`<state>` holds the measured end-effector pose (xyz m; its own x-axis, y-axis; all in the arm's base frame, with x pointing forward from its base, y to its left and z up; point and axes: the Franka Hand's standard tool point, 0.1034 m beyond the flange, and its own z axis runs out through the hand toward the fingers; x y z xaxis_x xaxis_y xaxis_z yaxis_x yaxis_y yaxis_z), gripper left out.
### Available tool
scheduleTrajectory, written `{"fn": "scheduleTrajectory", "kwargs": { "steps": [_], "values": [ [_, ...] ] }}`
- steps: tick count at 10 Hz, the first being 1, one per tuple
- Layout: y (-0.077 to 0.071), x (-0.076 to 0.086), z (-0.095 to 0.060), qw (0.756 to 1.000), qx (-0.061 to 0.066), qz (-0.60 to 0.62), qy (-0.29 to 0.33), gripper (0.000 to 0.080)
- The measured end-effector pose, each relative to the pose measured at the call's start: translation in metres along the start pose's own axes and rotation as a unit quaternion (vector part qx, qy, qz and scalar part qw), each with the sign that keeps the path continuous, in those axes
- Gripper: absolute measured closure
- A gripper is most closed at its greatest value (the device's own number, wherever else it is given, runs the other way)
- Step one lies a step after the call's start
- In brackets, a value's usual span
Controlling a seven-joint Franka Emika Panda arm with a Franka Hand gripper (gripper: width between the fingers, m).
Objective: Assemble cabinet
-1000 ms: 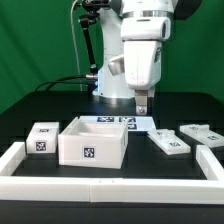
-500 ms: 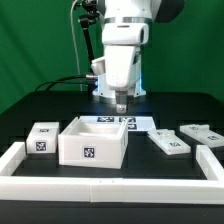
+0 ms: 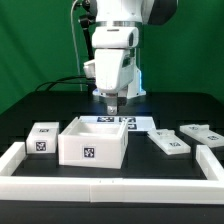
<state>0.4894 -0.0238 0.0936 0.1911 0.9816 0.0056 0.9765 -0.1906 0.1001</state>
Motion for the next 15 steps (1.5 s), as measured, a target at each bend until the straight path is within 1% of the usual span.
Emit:
{"fn": "scheduleTrajectory", "kwargs": {
  "steps": [1, 2, 4, 5, 6, 7, 9, 10, 12, 13, 14, 15],
  "values": [
    [-0.009, -0.005, 0.004, 1.0, -0.005, 0.003, 0.002, 0.0001],
    [-0.028, -0.01, 0.012, 1.0, 0.005, 0.007, 0.001, 0.0001],
    [-0.057, -0.01, 0.026, 1.0, 0.015, 0.014, 0.004, 0.0001],
    [-0.067, -0.01, 0.033, 1.0, 0.021, 0.015, 0.004, 0.0001],
    [-0.073, -0.009, 0.04, 1.0, 0.022, 0.016, 0.007, 0.0001],
    [-0.079, -0.01, 0.047, 0.999, 0.03, 0.016, 0.007, 0.0001],
    [-0.084, -0.014, 0.055, 0.999, 0.04, 0.02, 0.006, 0.0001],
    [-0.083, -0.014, 0.06, 0.999, 0.043, 0.021, 0.006, 0.0001],
    [-0.075, -0.012, 0.063, 0.999, 0.042, 0.031, 0.006, 0.0015],
    [-0.07, -0.009, 0.061, 0.999, 0.037, 0.034, 0.007, 0.0015],
    [-0.072, -0.01, 0.062, 0.999, 0.038, 0.035, 0.006, 0.0188],
    [-0.072, -0.01, 0.062, 0.999, 0.039, 0.035, 0.006, 0.0396]
  ]
}}
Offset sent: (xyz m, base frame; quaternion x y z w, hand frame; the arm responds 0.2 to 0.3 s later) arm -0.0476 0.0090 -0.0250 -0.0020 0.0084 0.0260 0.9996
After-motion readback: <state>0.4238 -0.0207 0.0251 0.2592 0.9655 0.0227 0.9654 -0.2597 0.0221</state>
